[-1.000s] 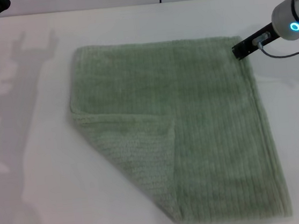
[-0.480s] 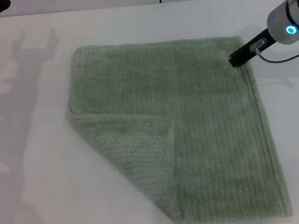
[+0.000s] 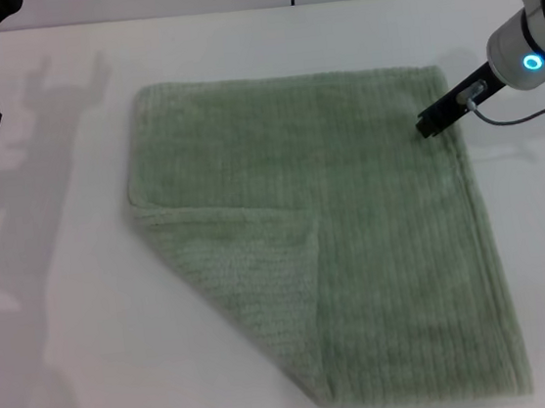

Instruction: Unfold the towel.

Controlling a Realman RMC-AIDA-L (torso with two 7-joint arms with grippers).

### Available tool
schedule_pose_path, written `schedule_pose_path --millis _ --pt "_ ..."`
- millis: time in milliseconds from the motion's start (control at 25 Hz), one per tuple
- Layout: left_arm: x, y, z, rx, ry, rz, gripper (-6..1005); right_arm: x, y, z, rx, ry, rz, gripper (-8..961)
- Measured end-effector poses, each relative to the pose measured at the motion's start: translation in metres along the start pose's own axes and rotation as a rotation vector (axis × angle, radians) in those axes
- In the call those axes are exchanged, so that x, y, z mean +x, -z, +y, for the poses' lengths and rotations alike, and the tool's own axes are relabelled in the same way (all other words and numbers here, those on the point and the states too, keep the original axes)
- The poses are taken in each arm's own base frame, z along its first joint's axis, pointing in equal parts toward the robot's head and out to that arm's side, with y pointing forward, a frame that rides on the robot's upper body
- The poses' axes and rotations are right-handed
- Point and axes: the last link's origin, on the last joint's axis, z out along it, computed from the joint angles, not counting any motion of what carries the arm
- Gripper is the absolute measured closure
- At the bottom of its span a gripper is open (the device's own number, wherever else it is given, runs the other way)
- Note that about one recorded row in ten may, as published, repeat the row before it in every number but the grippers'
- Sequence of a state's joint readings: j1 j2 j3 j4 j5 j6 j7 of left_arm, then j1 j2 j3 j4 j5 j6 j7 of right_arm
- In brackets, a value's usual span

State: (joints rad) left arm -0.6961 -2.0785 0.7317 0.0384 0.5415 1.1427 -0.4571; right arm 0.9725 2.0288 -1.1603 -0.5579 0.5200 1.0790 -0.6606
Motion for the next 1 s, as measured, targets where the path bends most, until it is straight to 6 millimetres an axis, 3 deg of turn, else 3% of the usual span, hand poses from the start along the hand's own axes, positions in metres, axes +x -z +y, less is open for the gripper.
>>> schedule_pose_path --millis 760,1000 --pt "0.0 -0.003 0.003 -0.006 0.004 0.0 188 0.002 -0.001 -0.002 0.003 0.032 0.038 954" --pt "-0.006 -0.012 0.003 -0.009 0.061 -0.078 188 0.002 -0.003 0.0 -0.001 0.047 0.049 954"
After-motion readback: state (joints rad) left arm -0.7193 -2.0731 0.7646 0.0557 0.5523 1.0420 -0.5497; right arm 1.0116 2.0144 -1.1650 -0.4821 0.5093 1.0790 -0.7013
